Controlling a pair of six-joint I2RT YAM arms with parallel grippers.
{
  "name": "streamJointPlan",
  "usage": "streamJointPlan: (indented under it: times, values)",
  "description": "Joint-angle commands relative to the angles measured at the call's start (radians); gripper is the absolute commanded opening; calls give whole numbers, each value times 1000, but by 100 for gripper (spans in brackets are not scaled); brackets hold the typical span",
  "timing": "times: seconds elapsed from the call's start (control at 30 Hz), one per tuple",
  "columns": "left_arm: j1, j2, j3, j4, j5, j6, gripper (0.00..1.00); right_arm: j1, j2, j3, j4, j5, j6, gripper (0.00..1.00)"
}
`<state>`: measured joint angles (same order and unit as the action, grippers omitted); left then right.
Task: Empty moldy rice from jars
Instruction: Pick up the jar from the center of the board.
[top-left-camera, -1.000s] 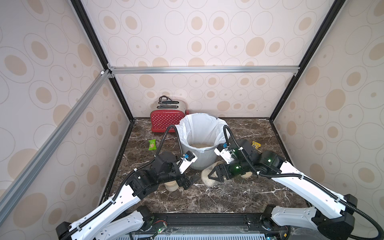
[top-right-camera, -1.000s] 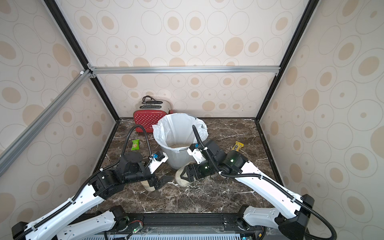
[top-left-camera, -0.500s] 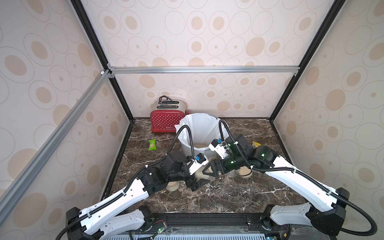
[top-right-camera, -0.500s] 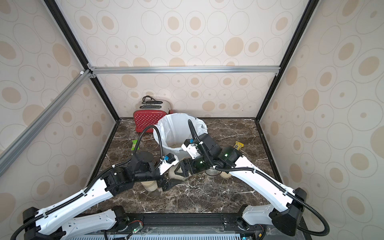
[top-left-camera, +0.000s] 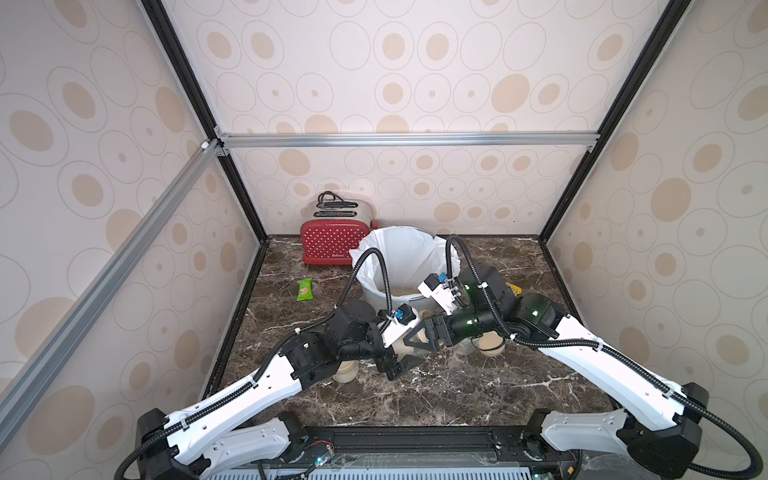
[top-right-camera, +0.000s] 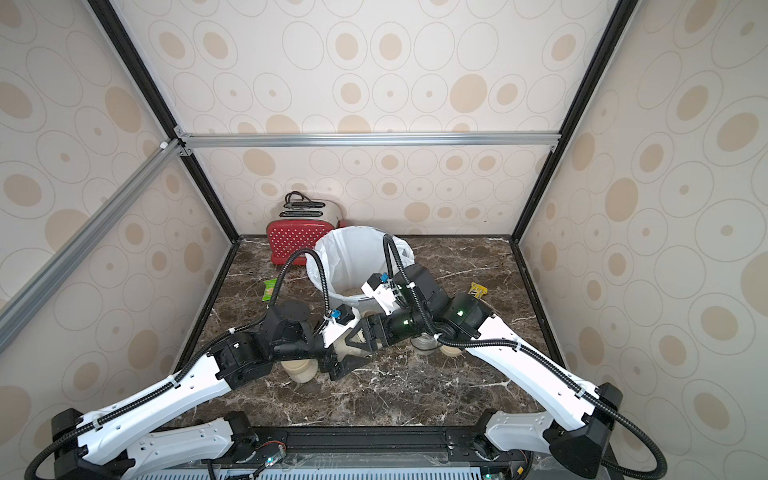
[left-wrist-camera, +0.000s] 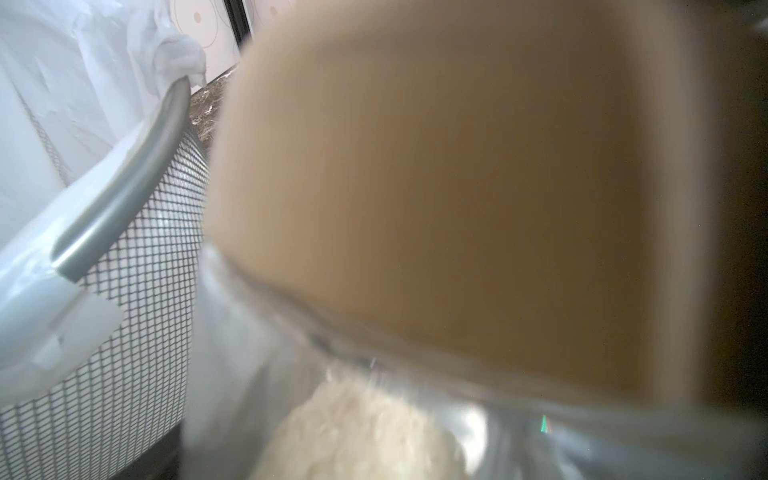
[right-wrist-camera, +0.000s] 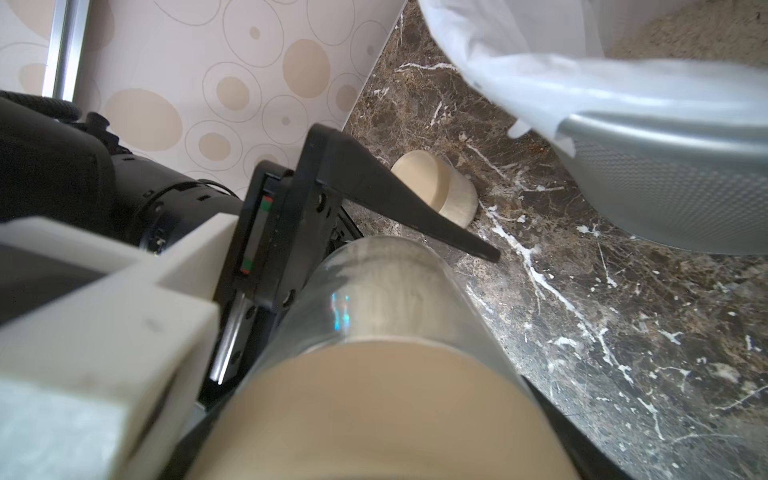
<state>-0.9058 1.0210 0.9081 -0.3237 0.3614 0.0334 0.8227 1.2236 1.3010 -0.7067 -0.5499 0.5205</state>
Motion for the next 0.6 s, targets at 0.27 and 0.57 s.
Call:
streamJointPlan:
  times: [0.27,0.57]
  values:
    - [-4,64,72,61,49,34,85,16,-27,17,142,-182,13,53]
    - [-5,67,86,88,50,37,55,16,-30,27,129,-173,9,54]
